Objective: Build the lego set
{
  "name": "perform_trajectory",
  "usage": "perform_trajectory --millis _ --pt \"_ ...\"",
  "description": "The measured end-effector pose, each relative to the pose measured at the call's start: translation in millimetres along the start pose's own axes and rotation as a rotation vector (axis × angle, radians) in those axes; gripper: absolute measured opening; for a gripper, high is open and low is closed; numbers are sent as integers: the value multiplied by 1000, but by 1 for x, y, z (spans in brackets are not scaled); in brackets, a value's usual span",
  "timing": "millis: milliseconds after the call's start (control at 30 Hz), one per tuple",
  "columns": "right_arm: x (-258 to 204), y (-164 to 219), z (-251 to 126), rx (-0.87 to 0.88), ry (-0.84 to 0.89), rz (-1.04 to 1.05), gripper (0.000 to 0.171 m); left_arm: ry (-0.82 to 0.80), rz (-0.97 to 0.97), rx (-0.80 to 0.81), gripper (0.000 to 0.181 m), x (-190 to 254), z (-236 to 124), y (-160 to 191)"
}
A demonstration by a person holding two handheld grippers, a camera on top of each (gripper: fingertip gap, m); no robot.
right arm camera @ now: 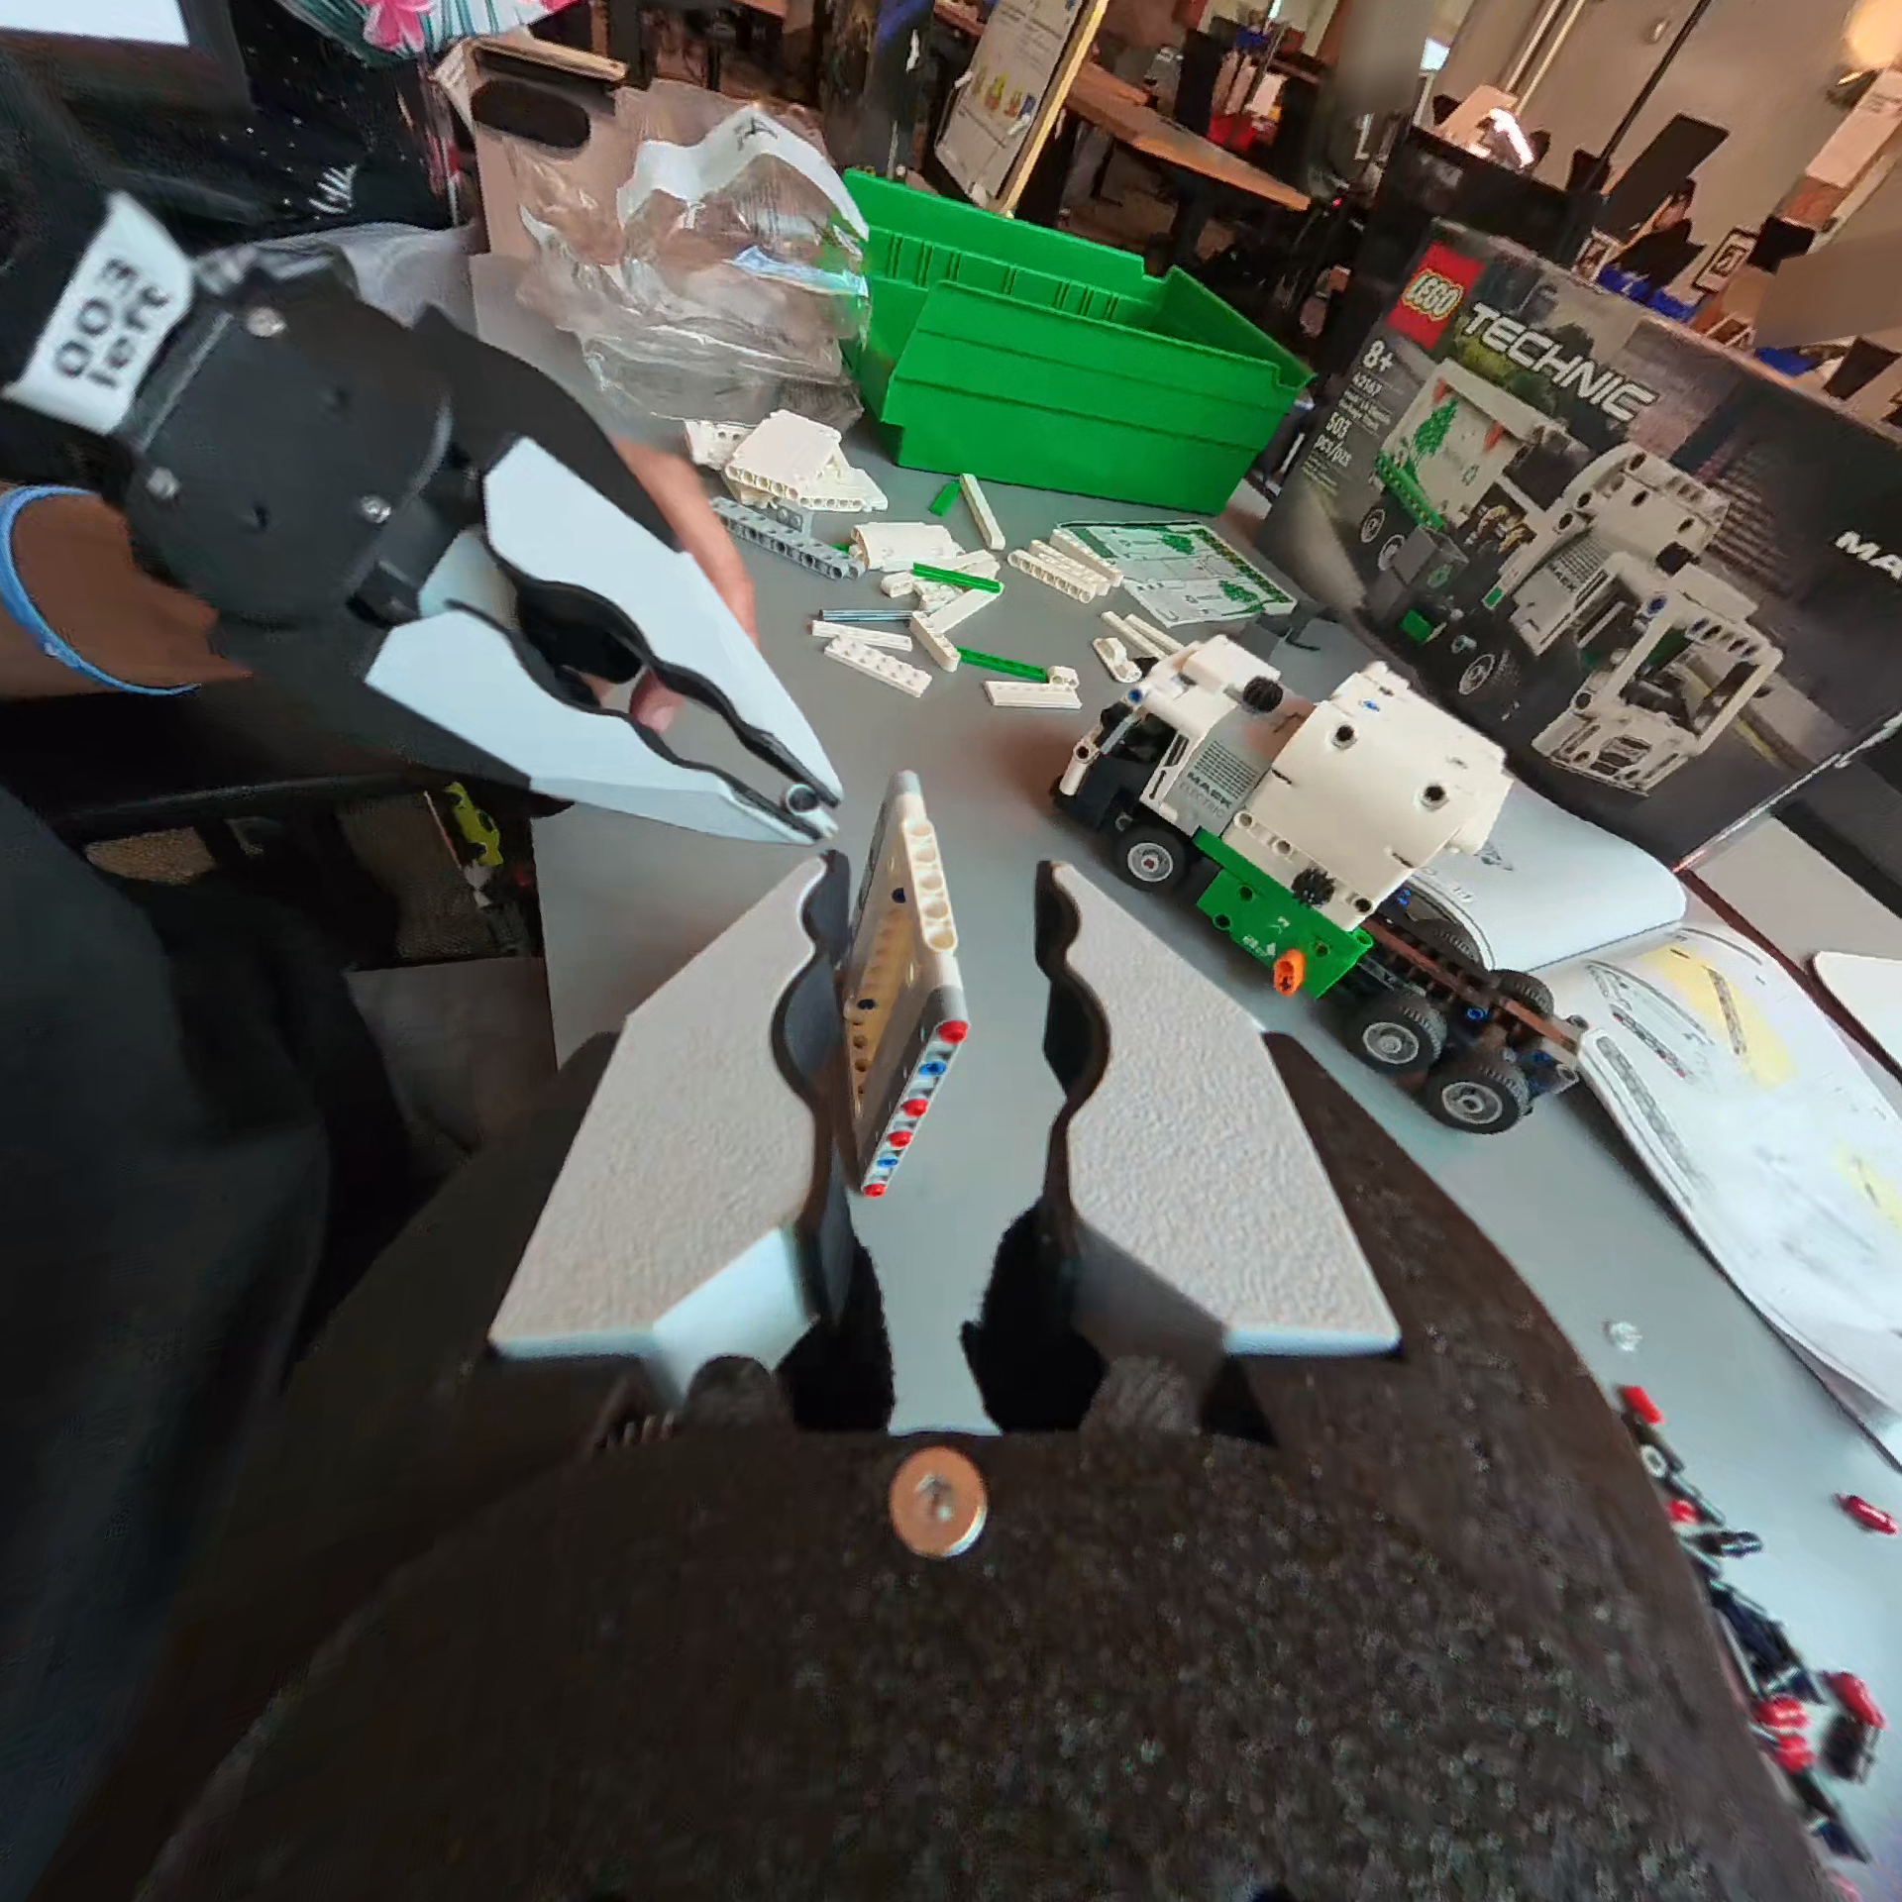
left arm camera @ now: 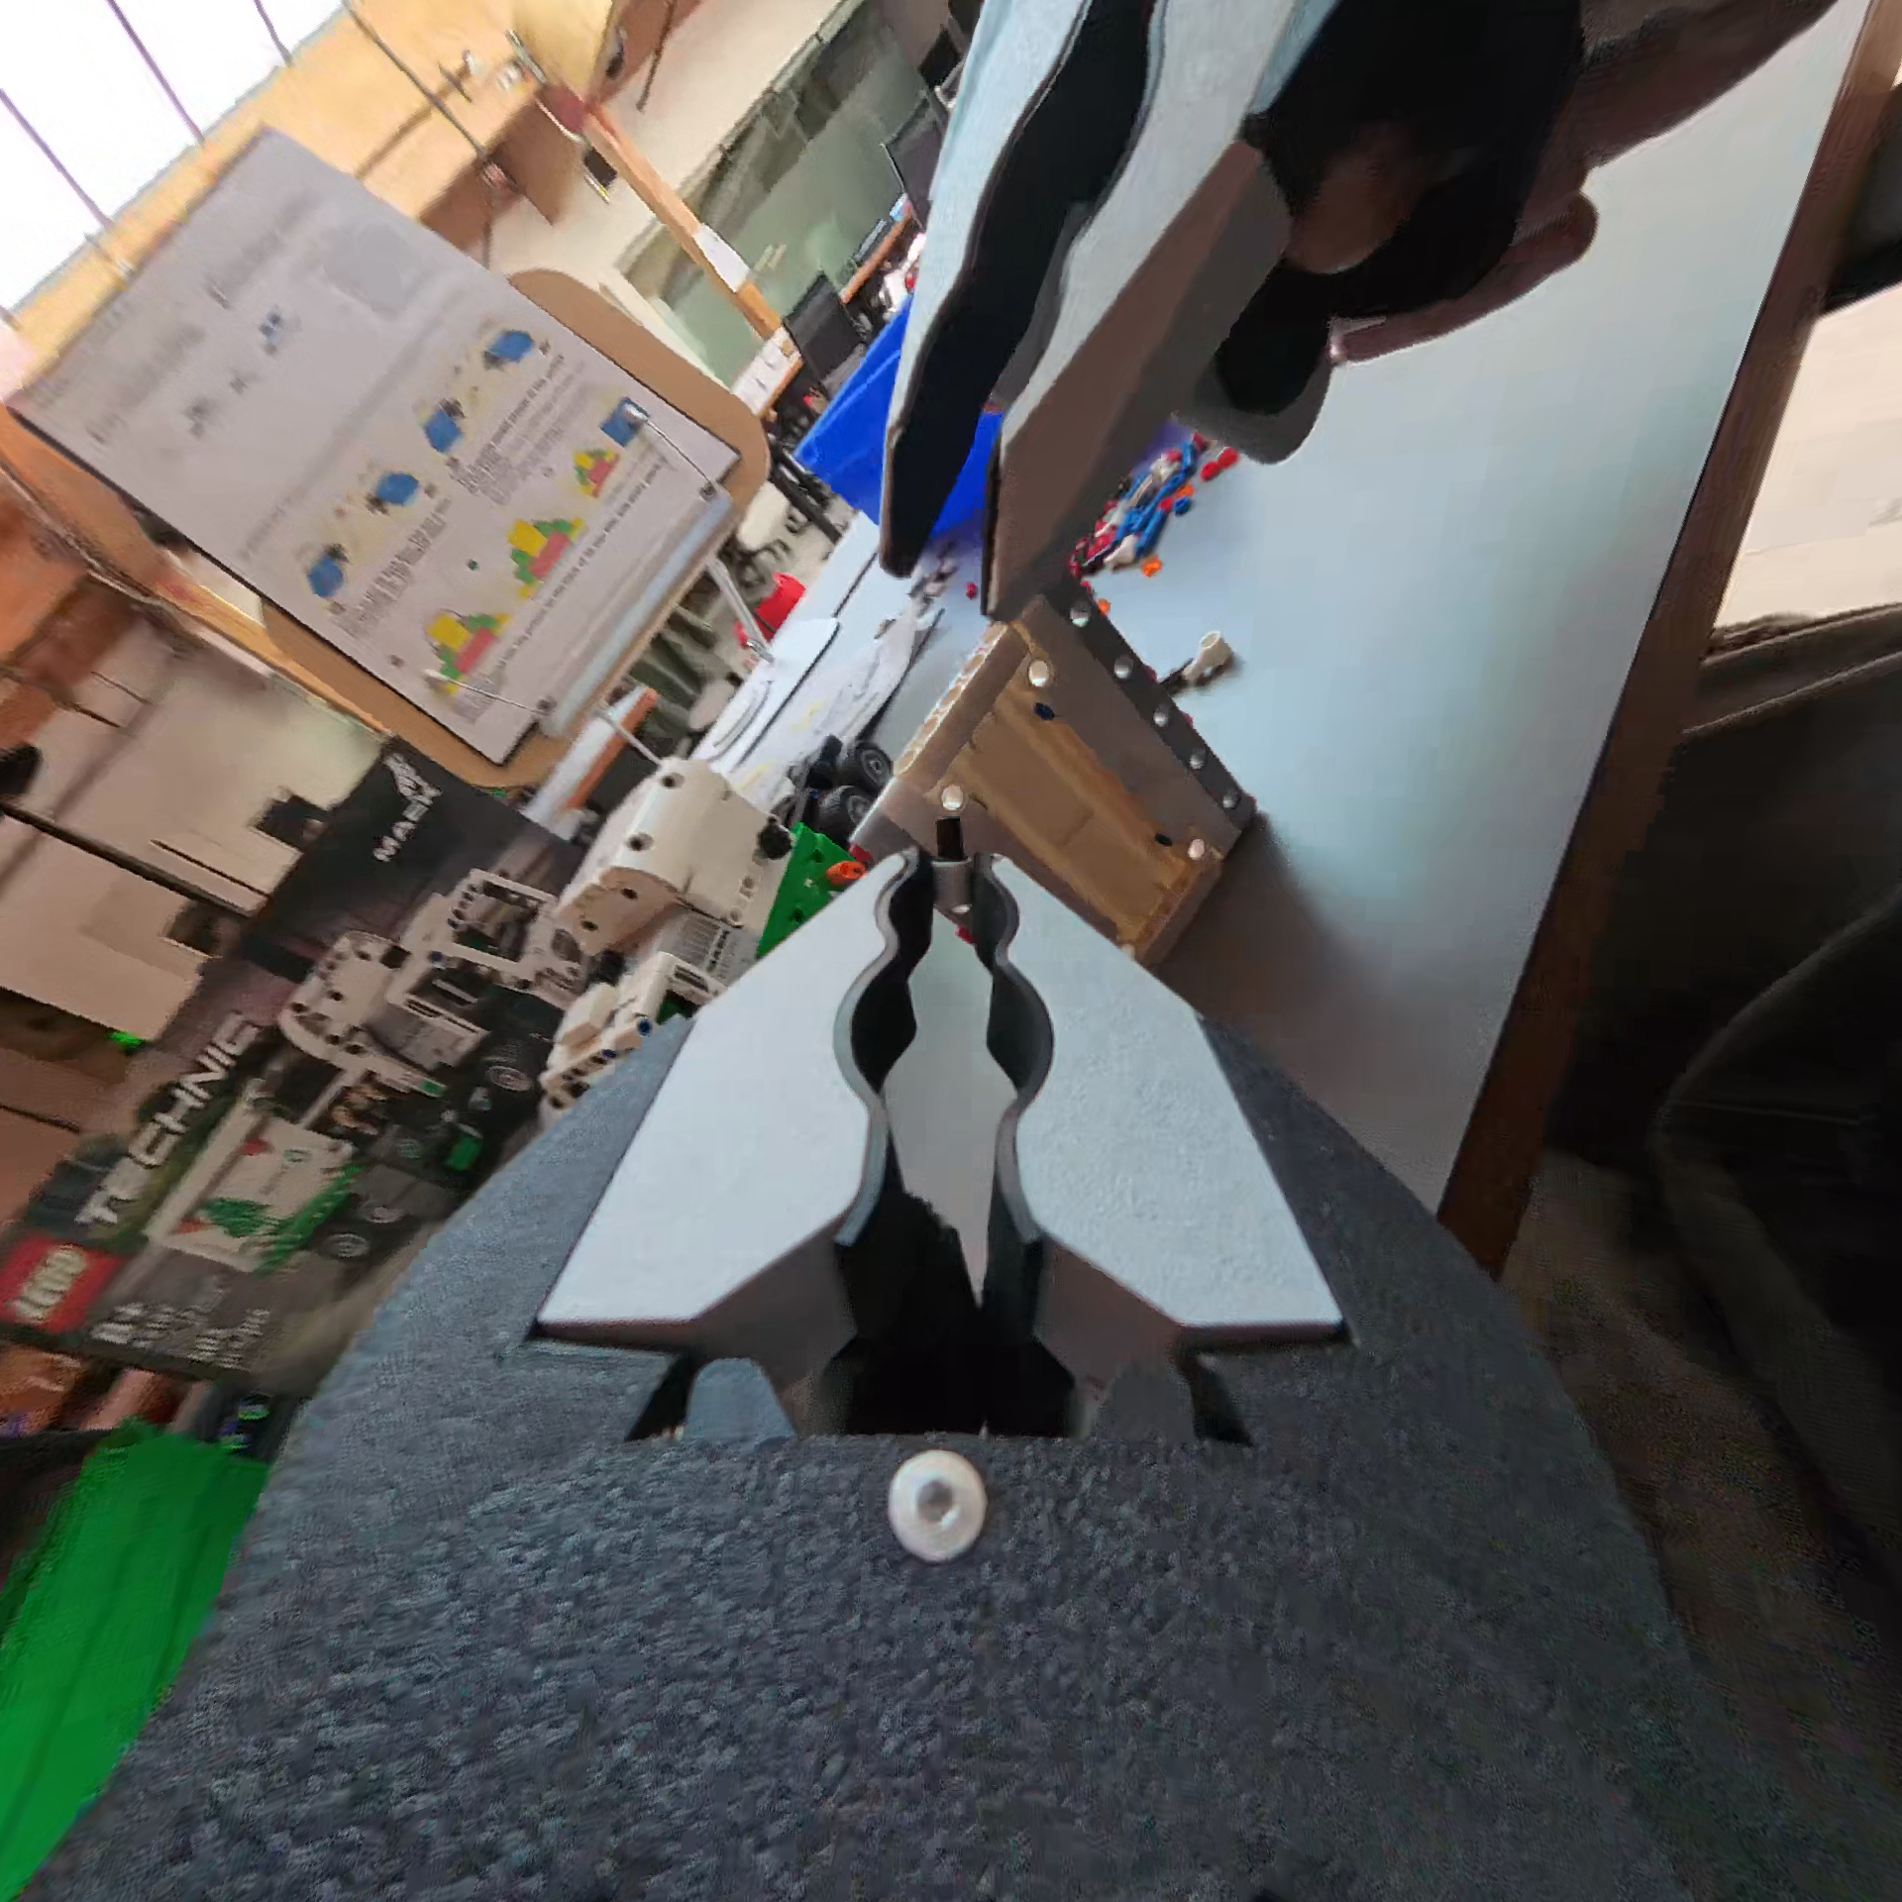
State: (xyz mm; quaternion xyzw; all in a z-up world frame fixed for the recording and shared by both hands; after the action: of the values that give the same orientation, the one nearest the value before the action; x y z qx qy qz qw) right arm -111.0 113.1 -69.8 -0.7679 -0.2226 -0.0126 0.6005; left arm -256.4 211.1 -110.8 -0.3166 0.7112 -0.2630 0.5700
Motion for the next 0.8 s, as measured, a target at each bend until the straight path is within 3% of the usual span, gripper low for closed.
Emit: perform_trajectory --millis 200,500,667,800 --pt "-11 3 11 -27 -25 60 45 -226 382 -35 5 23 4 -9" --pt "-2 -11 20 -180 -188 69 50 -405 595 -57 5 34 10 -5" --pt "-10 -28 8 -47 -80 -75 25 -470 573 -20 4 29 7 -8" --pt "-20 -28 7 -48 -222 58 20 -503 610 10 4 30 5 -13"
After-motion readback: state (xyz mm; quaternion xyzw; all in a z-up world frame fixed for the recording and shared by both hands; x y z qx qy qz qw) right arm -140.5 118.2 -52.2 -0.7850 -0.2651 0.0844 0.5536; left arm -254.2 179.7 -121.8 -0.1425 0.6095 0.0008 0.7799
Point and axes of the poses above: each gripper's, where its closed fingertips meet, z out along the fingers, y out of its underside, x = y × z across the jaws, the point moved 9 cm from there along -z, back along the fingers, and after that the axes turned 4 degrees about y, right-handed, at the moved point
